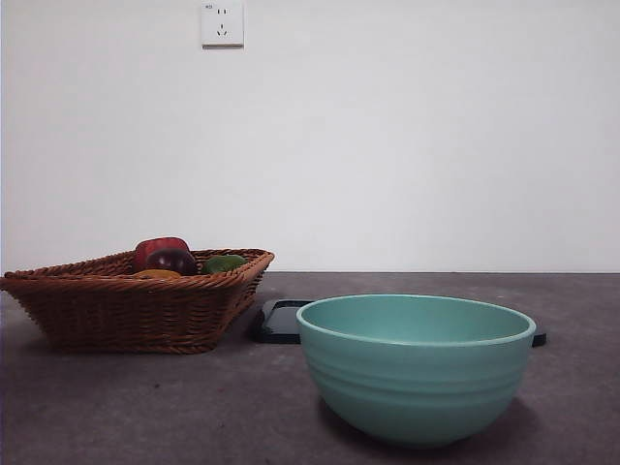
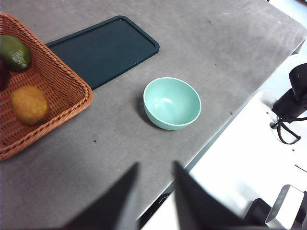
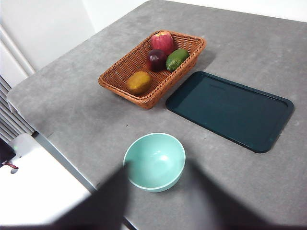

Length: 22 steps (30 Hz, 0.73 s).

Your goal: Pick up the wifruite, put it on the bowl, pick up the plate, put it on desk

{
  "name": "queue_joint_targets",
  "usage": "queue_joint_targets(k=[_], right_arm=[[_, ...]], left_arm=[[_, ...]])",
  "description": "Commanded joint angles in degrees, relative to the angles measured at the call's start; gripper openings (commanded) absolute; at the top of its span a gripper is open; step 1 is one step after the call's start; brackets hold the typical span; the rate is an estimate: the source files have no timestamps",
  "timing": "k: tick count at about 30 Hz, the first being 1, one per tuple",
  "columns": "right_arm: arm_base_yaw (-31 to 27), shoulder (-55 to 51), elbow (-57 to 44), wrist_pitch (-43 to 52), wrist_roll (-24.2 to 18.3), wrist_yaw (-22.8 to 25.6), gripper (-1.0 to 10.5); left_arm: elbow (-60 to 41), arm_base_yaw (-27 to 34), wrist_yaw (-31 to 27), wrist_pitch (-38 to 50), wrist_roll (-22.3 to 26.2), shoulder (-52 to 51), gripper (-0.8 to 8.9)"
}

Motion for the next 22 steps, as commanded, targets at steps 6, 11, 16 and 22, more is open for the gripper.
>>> queue_joint_targets(k=[6, 11, 16, 22], right_arm=[[0.2, 0.1, 1.0, 0.6, 0.4, 0.0, 0.1], [0.2, 0.1, 1.0, 0.6, 0.4, 0.0, 0.1], [0.2, 0.1, 1.0, 0.6, 0.4, 0.0, 0.1], [0.3, 0.1, 1.0, 0.6, 0.4, 0.0, 0.1]], left_arm=[[0.6, -0.3, 0.3, 0.9, 1.0, 0.2, 0.19], [0.6, -0.3, 0.3, 0.9, 1.0, 0.2, 0.19], [0.6, -0.3, 0.3, 0.9, 1.0, 0.2, 0.19], [0.4, 0.4, 0.3, 1.1, 1.0, 0.0, 0.19]])
